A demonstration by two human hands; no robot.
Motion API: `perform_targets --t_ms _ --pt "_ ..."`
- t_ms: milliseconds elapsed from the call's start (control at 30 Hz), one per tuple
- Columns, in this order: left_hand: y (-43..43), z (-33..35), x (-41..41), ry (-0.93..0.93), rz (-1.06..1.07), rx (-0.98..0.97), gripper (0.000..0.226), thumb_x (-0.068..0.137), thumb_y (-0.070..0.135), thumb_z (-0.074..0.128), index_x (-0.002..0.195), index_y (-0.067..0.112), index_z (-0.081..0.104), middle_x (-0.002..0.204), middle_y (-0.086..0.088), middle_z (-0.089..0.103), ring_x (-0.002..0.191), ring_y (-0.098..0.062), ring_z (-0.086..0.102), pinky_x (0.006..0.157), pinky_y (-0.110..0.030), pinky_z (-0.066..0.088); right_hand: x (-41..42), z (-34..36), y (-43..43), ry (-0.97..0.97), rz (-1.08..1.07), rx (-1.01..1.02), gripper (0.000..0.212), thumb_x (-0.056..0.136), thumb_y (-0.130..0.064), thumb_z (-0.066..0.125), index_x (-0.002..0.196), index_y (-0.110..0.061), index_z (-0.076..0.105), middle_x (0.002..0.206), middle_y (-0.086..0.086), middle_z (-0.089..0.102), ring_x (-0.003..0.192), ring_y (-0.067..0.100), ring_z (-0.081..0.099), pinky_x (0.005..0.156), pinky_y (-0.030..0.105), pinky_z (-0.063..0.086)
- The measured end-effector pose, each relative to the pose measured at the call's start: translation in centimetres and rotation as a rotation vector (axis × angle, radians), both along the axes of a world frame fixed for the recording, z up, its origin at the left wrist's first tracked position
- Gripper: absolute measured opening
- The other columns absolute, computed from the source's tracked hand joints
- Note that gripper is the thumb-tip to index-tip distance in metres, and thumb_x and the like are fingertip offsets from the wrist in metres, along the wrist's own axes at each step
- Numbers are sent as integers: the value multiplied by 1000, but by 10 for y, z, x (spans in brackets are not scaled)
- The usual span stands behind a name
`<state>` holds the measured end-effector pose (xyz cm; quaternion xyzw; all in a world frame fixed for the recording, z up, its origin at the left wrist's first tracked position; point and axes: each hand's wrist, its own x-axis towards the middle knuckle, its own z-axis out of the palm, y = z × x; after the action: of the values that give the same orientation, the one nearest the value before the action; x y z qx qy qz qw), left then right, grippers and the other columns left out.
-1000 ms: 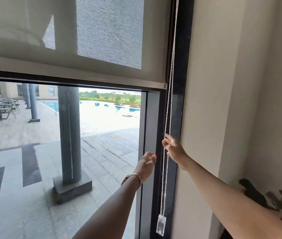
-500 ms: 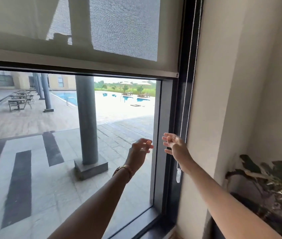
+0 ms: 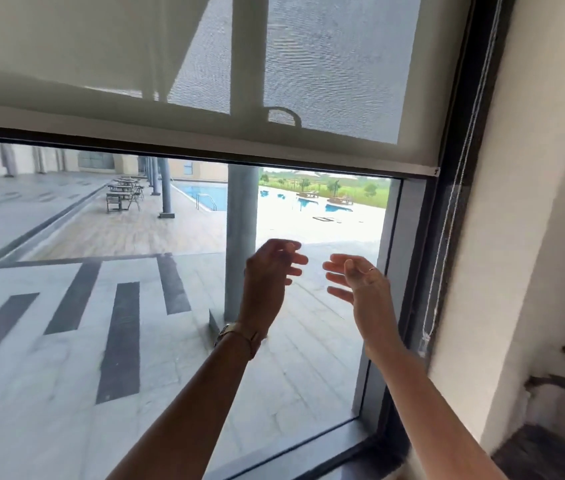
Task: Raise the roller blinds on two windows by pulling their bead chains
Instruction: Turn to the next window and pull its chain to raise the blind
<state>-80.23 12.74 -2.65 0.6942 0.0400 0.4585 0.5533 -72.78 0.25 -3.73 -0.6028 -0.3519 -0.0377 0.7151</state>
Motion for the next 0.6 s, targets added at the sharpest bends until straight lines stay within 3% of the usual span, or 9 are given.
perform_targets --t_ms 100,233,433,600 --pt "36 5 -60 -1 76 21 16 96 29 47 93 27 62 85 6 72 77 -14 71 69 -29 58 -55 8 42 -62 28 -6 30 99 -28 41 107 -11 64 105 2 71 95 15 69 79 29 59" --pt "96 8 -155 10 129 43 30 95 28 47 109 6 61 88 -8 73 72 -16 70 61 -21 54 -136 4 103 -69 106 20 31 98 -26 43 112 -7 63 110 6 70 98 18 69 79 29 59" --pt "190 -15 -330 77 235 65 20 96 25 49 96 14 67 78 -2 74 68 -20 68 60 -30 52 -293 -35 208 116 396 158 31 98 -15 41 116 0 61 115 8 68 101 20 68 76 24 58" --pt "247 -41 -449 102 442 -14 26 95 30 48 100 11 66 85 -2 74 73 -17 71 61 -21 55 -413 -62 293 123 628 129 27 93 -25 44 110 -18 64 116 3 70 104 20 68 84 34 58"
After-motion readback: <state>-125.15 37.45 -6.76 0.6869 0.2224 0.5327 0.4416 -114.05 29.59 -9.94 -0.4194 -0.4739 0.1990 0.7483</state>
